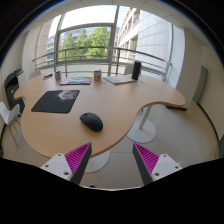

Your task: Arrange mouse

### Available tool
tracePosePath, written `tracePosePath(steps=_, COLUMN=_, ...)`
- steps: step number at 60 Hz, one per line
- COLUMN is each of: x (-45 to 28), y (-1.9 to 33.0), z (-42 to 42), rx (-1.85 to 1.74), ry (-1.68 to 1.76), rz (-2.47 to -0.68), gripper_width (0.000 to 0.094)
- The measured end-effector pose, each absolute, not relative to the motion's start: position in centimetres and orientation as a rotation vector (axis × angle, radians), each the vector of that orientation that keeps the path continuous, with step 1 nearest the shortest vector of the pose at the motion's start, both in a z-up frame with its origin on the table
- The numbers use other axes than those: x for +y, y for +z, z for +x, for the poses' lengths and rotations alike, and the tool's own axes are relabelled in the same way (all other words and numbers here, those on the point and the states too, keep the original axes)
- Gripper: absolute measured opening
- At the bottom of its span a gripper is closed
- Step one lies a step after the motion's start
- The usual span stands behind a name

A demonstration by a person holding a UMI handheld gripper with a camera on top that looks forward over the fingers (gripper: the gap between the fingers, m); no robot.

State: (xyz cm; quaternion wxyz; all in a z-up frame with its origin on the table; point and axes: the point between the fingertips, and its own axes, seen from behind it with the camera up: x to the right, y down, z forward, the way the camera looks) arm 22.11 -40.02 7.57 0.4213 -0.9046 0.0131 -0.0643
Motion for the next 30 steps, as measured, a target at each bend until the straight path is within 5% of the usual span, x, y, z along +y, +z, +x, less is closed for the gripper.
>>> tracePosePath(steps=13, x=-31.0, y=1.0, z=17.4, rx=-0.032, ry=-0.124, rz=-2.289, gripper_width=0.0841)
tracePosePath(steps=30, x=-23.9, y=-0.9, z=16.6, rx=-0.068, ry=-0.111, rz=-2.302, gripper_width=0.0838)
